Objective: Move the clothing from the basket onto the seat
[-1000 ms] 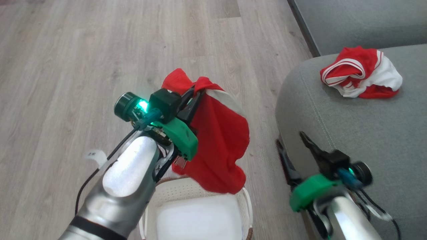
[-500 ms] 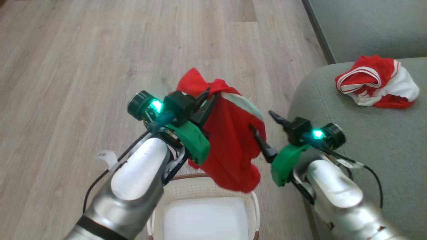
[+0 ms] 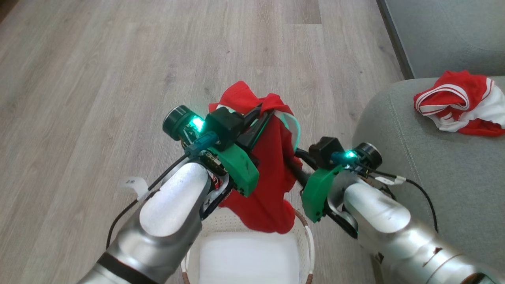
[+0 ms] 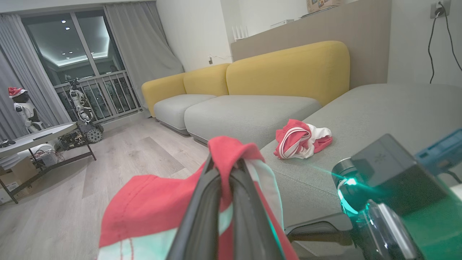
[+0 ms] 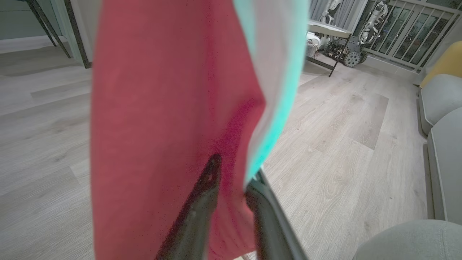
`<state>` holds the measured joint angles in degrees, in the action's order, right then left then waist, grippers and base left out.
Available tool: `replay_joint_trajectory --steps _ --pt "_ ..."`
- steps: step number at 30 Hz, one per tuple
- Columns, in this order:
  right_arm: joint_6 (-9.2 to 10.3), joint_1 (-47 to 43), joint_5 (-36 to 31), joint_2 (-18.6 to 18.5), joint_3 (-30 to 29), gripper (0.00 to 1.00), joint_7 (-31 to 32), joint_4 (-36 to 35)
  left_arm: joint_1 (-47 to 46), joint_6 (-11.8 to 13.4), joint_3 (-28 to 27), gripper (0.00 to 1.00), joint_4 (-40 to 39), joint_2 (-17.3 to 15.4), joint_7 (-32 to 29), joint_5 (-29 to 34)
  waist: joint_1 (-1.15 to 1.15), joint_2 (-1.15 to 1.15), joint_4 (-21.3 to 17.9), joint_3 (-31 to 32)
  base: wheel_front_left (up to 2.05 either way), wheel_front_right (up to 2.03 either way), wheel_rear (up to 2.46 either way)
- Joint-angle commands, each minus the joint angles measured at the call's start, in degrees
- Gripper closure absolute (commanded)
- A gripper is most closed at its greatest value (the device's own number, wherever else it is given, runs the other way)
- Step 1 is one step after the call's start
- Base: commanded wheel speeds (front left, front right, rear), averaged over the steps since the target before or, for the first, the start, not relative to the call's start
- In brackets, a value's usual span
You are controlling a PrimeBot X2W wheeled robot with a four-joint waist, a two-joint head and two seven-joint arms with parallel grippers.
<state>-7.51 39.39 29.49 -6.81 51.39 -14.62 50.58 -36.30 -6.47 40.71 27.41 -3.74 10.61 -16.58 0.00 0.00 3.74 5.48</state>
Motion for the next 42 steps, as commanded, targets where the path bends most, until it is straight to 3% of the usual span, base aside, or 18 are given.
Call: replay_joint_trajectory --steps 1,10,11,12,13,14,15,23,32,42 --pt "0.02 2.25 0.43 0.14 -0.02 1.0 -0.38 -0.95 -3.07 0.63 -1.89 1.0 -1.97 -0.87 0.17 -0.38 0.0 0.0 -0.03 0.02 0.0 0.0 0.0" --pt "0.02 3.28 -0.35 -1.41 -3.15 1.0 -0.38 -0.78 -0.26 1.99 -3.25 1.0 -0.07 -2.3 0.41 -2.43 0.0 0.0 -1.75 0.17 0.0 0.0 0.0" --pt "0.02 3.35 -0.46 -1.58 -3.81 1.0 -0.38 -0.85 0.17 2.04 -3.4 0.92 0.29 -2.41 0.45 -2.77 0.0 0.0 -2.09 0.17 0.0 0.0 0.0" --pt "0.02 3.47 -0.63 -1.75 -4.41 1.0 -0.38 -0.88 0.62 2.09 -3.59 0.75 0.68 -2.53 0.55 -3.14 0.0 0.0 -2.54 0.16 0.0 0.0 0.0" --pt "0.02 3.64 -0.87 -1.95 -4.99 1.0 -0.38 -0.89 1.0 2.1 -3.7 0.49 1.15 -2.67 0.63 -3.43 0.0 0.0 -2.98 0.14 0.0 0.0 0.0" --pt "0.02 3.82 -1.1 -2.12 -5.59 1.0 -0.38 -0.92 1.34 2.13 -3.75 0.15 1.63 -2.86 0.74 -3.59 0.0 0.0 -3.5 0.12 0.0 0.0 0.0" --pt "0.02 3.98 -1.33 -2.28 -6.13 1.0 -0.38 -0.98 1.66 2.21 -3.8 0.0 2.05 -2.99 0.85 -3.75 0.0 0.0 -4.08 0.11 0.0 0.0 0.0" --pt "0.02 5.55 -3.28 -4.23 -9.79 1.0 -0.38 -2.26 3.82 2.96 -4.25 0.0 3.83 -2.82 2.41 -4.87 0.0 0.0 -8.84 0.02 0.0 0.0 0.0" --pt "0.02 8.49 -5.22 -9.44 -13.67 1.0 -0.38 -5.48 6.21 4.24 -4.72 0.0 3.74 -1.25 4.15 -5.33 0.0 0.0 -16.95 -0.89 0.0 0.0 0.0" --pt "0.02 12.13 -4.47 -14.11 -13.77 1.0 -0.2 -8.99 6.88 4.48 -4.86 0.0 2.59 0.18 4.37 -5.11 0.0 0.0 -25.32 -3.4 0.0 0.0 0.0"
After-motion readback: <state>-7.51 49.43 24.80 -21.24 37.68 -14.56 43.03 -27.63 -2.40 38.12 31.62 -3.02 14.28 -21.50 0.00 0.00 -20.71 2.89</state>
